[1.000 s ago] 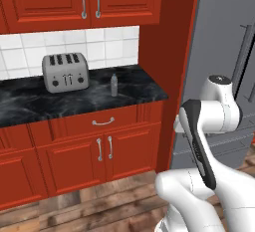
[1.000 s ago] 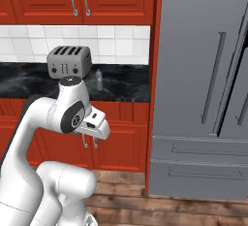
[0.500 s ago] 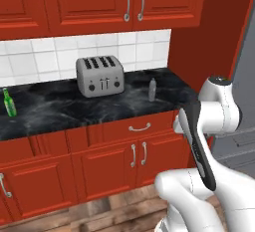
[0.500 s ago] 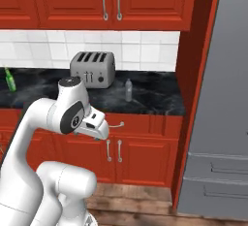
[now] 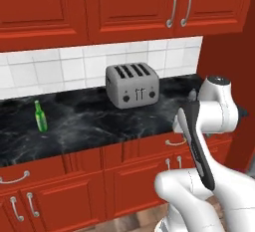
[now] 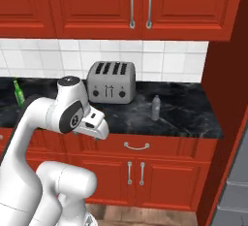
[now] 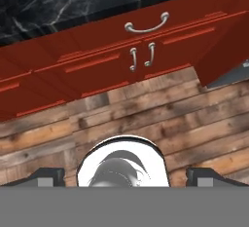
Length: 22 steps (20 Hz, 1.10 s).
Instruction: Place the drinks on the dining counter in a tight cluster.
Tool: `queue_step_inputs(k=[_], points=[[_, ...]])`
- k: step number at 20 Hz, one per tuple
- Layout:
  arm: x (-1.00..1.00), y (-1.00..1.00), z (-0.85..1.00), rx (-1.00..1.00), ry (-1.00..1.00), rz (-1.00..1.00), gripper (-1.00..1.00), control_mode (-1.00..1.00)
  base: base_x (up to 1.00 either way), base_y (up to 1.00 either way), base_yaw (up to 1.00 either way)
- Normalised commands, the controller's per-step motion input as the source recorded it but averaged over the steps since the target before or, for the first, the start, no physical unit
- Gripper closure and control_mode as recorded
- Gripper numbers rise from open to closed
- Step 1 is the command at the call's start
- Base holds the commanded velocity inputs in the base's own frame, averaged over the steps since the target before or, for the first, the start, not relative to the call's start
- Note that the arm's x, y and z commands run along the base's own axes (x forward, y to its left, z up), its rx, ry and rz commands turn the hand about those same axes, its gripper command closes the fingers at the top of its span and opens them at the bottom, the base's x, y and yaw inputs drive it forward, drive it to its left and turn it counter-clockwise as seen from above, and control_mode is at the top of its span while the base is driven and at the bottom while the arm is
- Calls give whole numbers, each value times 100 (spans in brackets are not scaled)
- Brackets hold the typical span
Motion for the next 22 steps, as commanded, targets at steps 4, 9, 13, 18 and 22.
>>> queue_step_inputs(k=[4, 9, 13, 18, 22], points=[[0, 0, 0, 0, 0, 0, -100, 100, 73, 0, 1], [0, 0, 0, 0, 0, 0, -100, 100, 48, -19, 6], [0, 0, 0, 0, 0, 0, -100, 100, 47, -5, 6], [0, 0, 0, 0, 0, 0, -100, 100, 47, -20, 7], [0, 0, 0, 0, 0, 0, -100, 100, 17, -18, 3]])
